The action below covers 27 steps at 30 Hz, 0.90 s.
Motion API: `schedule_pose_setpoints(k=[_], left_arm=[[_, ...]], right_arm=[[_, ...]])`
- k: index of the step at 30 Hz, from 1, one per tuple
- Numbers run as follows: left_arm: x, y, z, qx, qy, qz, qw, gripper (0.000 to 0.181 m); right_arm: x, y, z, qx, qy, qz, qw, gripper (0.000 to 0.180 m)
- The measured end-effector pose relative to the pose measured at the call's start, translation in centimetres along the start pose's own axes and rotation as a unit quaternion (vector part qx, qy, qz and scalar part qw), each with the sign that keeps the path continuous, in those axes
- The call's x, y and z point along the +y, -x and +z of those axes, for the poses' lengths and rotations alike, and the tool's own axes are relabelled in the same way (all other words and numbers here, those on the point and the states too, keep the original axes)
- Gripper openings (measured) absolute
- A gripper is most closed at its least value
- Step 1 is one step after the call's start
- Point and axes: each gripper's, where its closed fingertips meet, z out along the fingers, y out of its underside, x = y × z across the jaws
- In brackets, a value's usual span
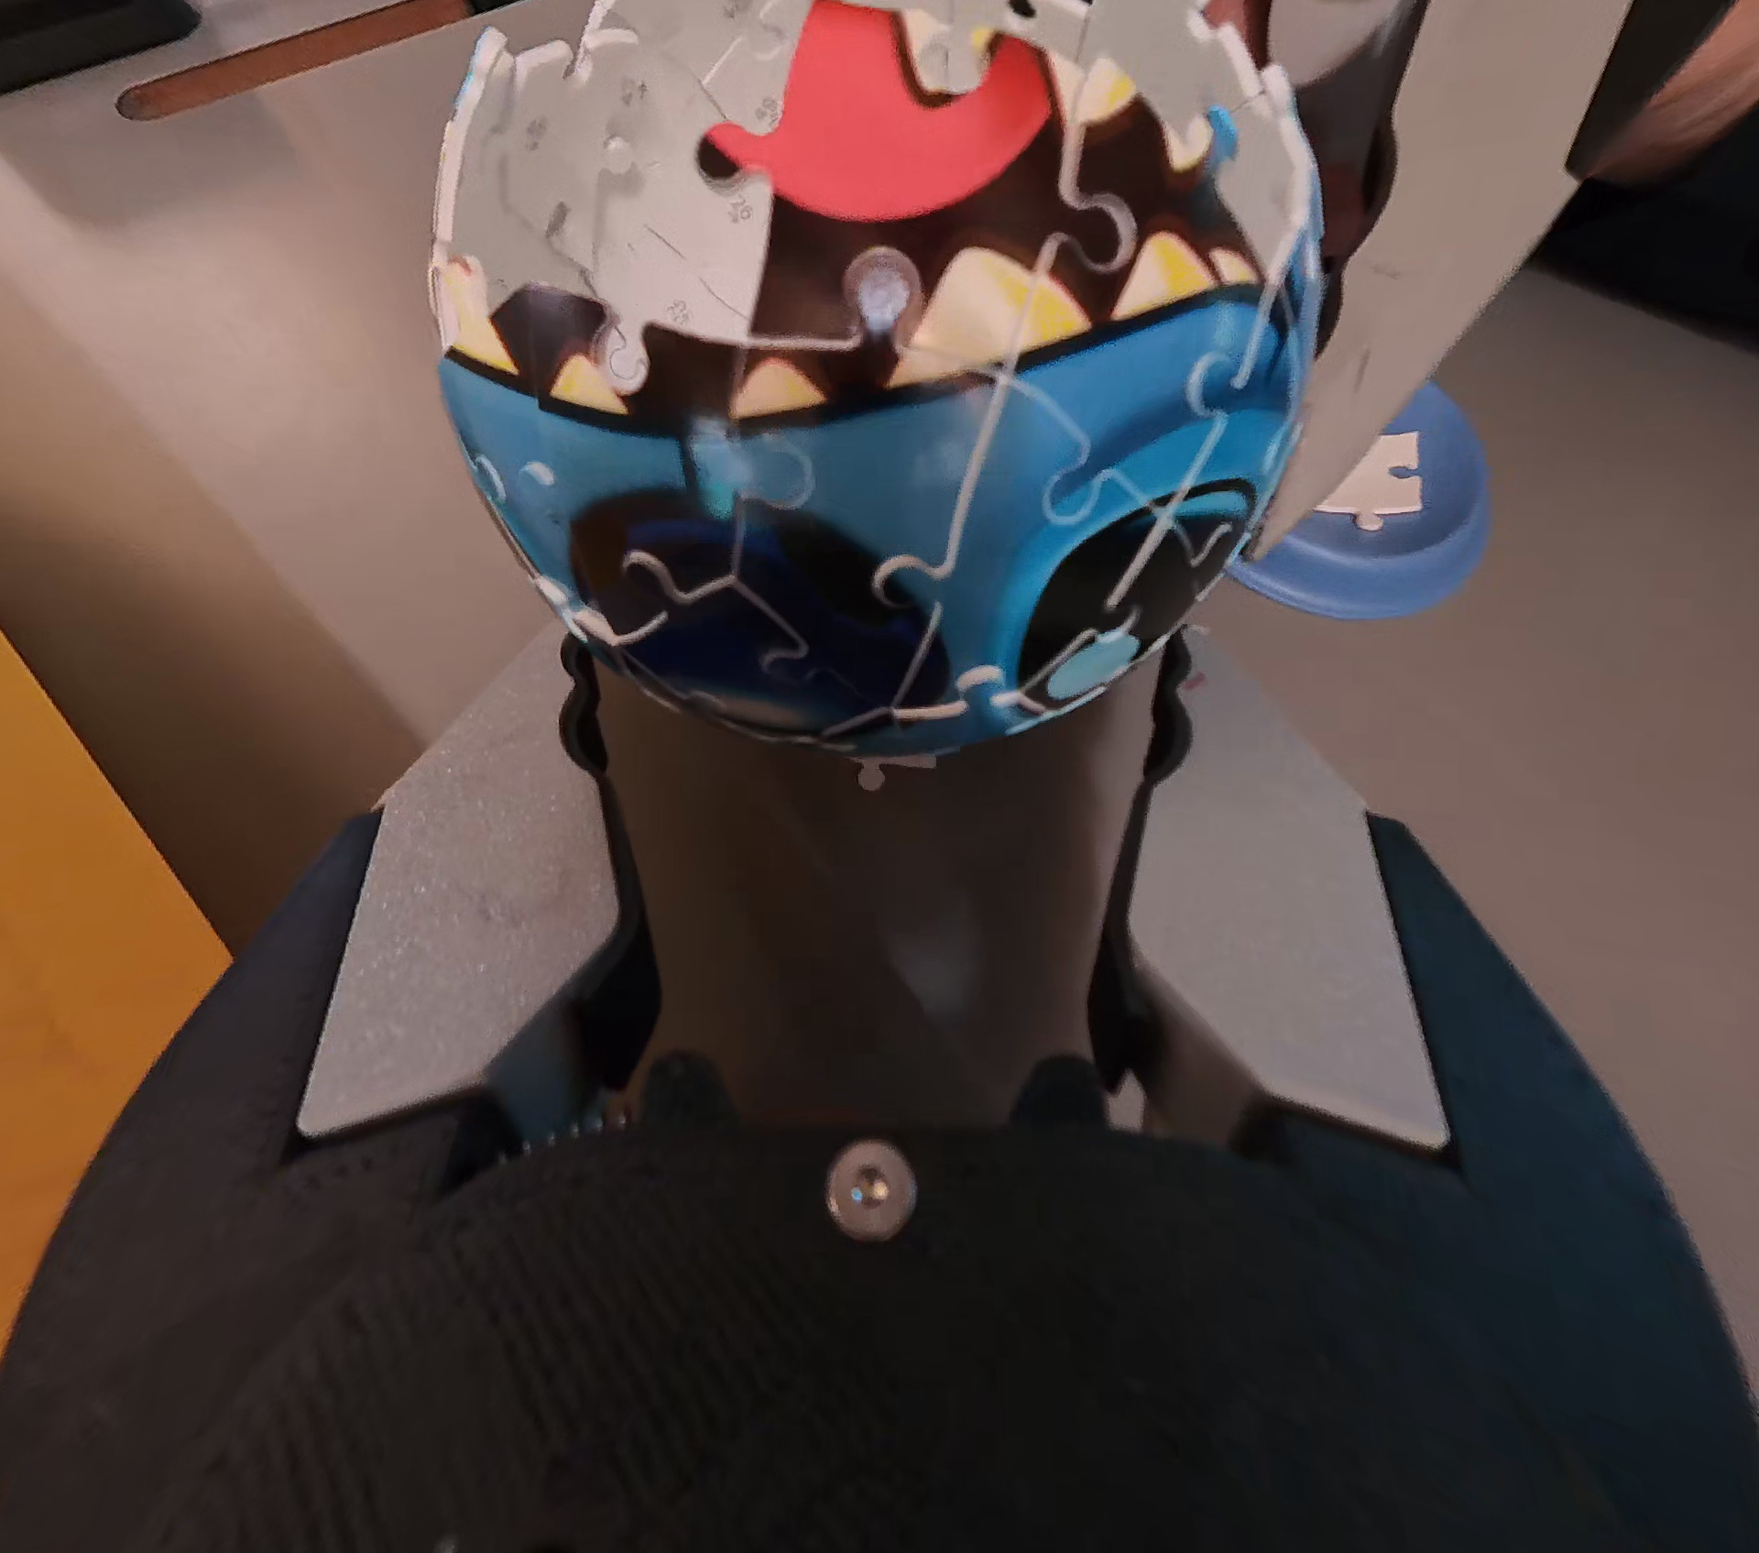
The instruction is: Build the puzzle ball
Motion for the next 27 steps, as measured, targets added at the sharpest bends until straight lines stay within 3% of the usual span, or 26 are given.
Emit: schedule_pose_setpoints(k=[27], left_arm=[[2.1, -3.9, -3.1, -0.015, -0.010, 0.028, 0.999, 0.110]], right_arm=[[-0.1, 5.5, -1.0, -0.013, -0.015, -0.020, 1.000, 0.117]])
